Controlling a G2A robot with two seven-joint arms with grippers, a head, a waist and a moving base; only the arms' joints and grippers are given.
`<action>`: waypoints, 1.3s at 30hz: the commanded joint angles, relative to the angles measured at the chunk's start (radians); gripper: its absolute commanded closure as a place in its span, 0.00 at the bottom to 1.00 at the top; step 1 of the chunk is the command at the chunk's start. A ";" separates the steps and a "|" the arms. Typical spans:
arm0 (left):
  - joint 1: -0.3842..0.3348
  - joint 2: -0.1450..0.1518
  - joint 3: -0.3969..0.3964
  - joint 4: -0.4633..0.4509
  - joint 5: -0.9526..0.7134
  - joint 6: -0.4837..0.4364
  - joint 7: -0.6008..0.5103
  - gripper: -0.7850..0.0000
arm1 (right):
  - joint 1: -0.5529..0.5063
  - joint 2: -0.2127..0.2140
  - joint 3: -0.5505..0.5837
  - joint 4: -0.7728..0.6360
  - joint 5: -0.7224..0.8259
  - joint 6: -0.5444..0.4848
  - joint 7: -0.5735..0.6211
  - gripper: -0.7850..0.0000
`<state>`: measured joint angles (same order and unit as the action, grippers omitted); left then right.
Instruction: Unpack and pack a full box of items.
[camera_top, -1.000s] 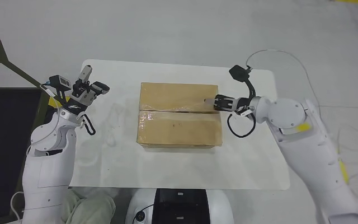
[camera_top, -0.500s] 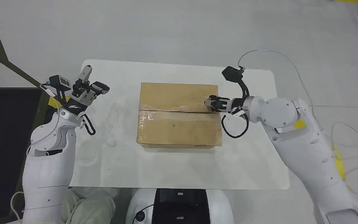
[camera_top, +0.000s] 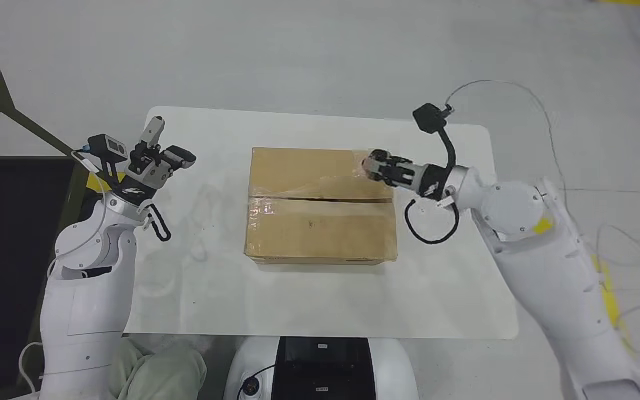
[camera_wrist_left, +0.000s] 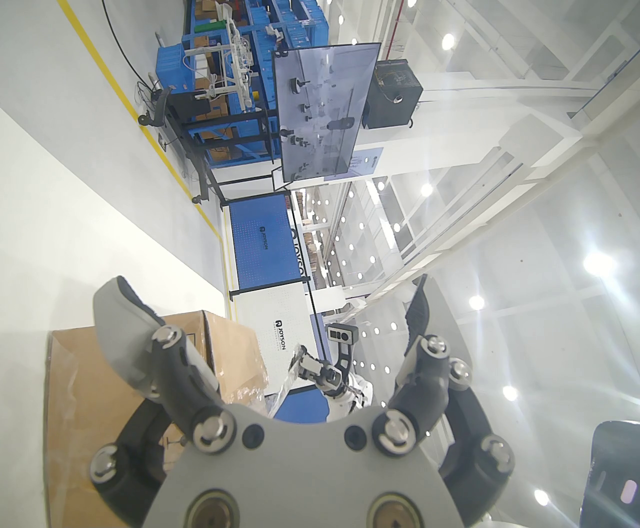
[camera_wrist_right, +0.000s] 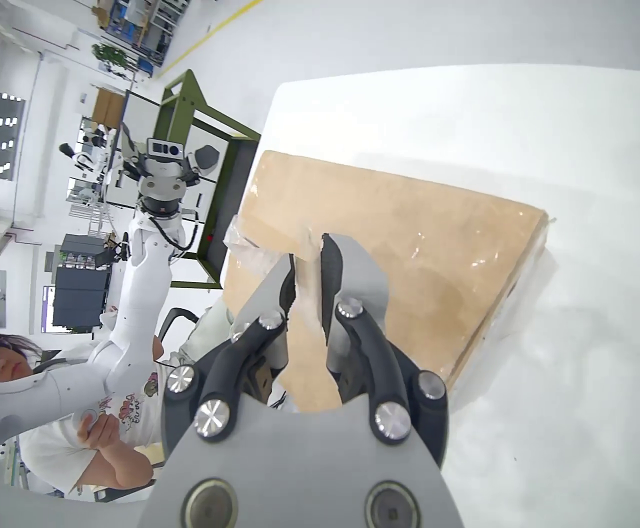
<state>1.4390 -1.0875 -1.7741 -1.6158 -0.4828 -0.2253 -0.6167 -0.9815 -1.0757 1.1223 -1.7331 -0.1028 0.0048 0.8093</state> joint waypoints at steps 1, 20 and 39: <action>0.000 0.000 0.000 0.000 0.000 0.000 0.000 0.00 | -0.013 -0.001 0.007 0.008 0.017 -0.060 -0.039 0.91; 0.000 0.000 0.000 0.000 0.000 0.000 0.000 0.00 | -0.114 -0.011 0.067 0.074 0.125 -0.466 -0.268 0.80; 0.000 0.000 0.000 0.000 0.000 0.000 0.000 0.00 | -0.236 0.008 0.160 0.082 0.036 -0.351 -0.230 0.87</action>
<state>1.4390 -1.0875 -1.7741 -1.6158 -0.4828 -0.2253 -0.6167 -1.2085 -1.0695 1.2720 -1.6474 -0.0595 -0.3610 0.5765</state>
